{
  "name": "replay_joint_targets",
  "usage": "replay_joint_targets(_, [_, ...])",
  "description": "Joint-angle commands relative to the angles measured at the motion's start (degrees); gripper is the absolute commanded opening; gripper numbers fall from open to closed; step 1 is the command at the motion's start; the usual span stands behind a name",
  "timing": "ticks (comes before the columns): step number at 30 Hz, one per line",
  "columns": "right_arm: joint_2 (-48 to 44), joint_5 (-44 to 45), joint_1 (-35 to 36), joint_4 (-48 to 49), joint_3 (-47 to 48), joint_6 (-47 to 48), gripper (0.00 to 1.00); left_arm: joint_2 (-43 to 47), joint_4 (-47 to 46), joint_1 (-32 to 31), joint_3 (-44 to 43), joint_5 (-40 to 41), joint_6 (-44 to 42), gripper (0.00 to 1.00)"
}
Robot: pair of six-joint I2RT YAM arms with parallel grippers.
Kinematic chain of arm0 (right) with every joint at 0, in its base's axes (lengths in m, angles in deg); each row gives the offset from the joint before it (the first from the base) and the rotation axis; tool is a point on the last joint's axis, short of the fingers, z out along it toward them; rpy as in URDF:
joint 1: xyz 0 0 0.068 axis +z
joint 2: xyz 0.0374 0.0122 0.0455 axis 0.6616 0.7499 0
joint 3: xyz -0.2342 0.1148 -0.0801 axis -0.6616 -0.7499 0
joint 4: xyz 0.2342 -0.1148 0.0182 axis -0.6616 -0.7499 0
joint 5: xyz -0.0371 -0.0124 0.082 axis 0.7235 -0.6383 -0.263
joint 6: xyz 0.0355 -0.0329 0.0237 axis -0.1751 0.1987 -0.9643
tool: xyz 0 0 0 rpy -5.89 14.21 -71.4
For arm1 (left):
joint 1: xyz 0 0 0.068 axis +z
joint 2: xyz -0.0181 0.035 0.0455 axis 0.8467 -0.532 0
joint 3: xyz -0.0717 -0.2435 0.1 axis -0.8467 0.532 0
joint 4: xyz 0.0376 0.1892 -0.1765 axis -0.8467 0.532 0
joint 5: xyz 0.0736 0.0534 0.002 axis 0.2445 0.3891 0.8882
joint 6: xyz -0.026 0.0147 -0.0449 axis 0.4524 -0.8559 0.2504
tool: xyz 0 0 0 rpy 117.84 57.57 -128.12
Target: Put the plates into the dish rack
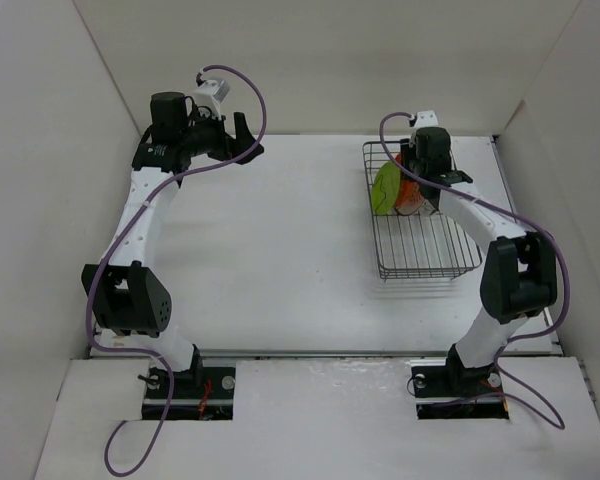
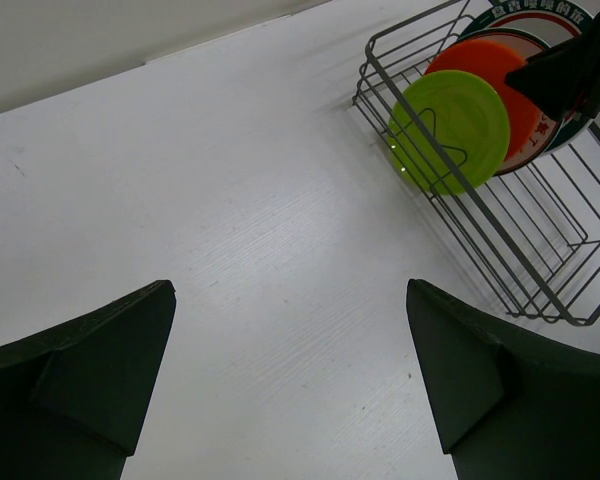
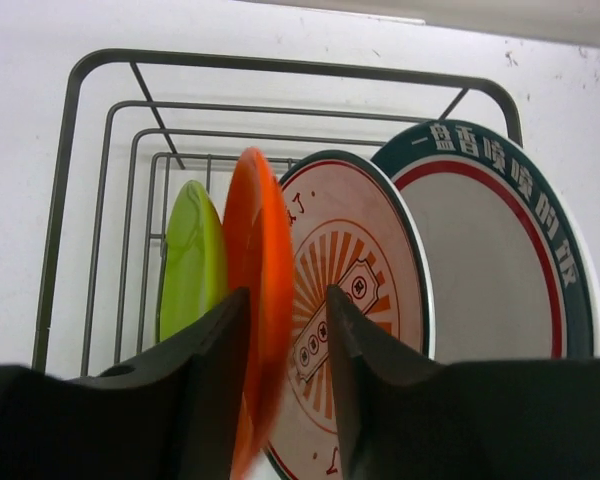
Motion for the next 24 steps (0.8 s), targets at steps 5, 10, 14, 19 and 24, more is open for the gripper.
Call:
replay_joint_targets(5, [-2.27, 3.11, 0.82, 3.74, -0.04, -0.33, 0.56, 3.32, -1.69, -0.12, -0.2, -0.99, -0.92, 1.0])
replay_joint_targets(10, [-6.31, 6.18, 1.35, 2.6, 1.27, -0.33, 0.7, 3.84, -1.69, -0.12, -0.2, -0.2, -0.92, 1.0])
replay_joint_targets(14, [-11.58, 7.68, 1.35, -0.74, 3.73, 0.2, 0.83, 4.37, -1.17, -0.12, -1.34, 3.91, -0.92, 1.0])
replay_joint_targets(19, [-17.3, 8.21, 1.35, -12.22, 10.65, -0.32, 1.0, 5.78, 0.06, 1.1, -5.72, 16.75, 1.71, 1.0])
replay_joint_targets(24, [-24.77, 7.68, 1.35, -22.53, 13.23, -4.45, 1.0, 9.9, 3.31, 4.45, -8.73, 27.2, 2.78, 1.0])
